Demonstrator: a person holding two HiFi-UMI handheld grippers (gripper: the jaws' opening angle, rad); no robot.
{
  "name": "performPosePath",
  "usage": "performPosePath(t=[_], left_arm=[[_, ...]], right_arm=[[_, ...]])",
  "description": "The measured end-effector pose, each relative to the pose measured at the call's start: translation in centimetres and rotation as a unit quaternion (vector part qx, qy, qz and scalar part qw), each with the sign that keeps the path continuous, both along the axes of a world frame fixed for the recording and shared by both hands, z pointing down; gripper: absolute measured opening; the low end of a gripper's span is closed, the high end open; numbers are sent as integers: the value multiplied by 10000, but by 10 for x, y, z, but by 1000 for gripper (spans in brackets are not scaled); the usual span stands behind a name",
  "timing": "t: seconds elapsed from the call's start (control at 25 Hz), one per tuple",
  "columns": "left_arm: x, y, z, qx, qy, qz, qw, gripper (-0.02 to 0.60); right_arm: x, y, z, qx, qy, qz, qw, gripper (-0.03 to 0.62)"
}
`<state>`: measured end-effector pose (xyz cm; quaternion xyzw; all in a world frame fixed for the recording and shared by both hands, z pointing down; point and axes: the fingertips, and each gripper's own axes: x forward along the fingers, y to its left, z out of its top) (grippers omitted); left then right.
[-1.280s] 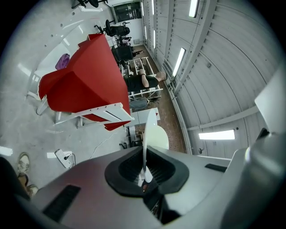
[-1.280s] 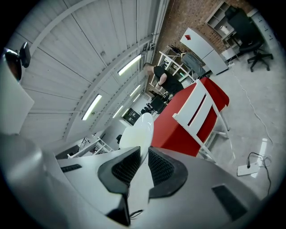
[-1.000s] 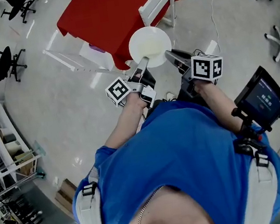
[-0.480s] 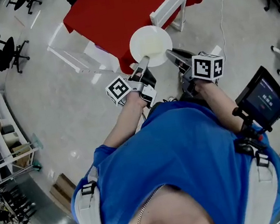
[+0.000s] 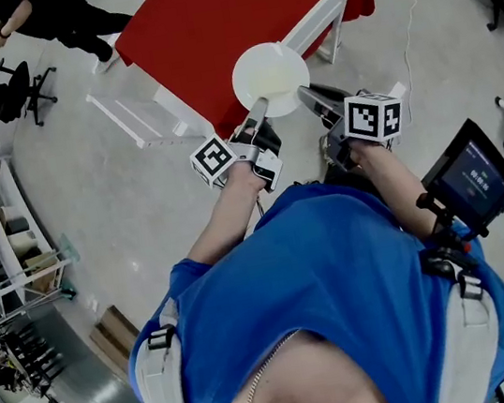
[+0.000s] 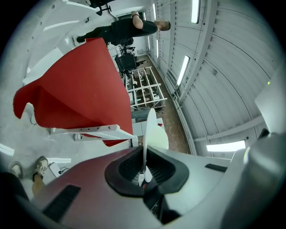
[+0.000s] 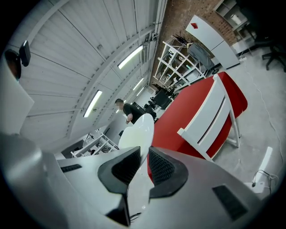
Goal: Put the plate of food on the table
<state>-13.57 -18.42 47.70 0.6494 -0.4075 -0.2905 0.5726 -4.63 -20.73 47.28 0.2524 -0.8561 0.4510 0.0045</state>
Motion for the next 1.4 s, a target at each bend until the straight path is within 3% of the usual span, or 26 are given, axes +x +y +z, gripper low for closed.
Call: performPosePath(t=[0.76,1.4], left_arm=[[-15,16,-1,-58,-195,-312,9993,25],[-4,2,9,-58,-189,-120,9997,25]], right_arm=[[-15,8,-2,28,99,-379,9992,48],[-6,-6,4,123,380,-305,9987,48]])
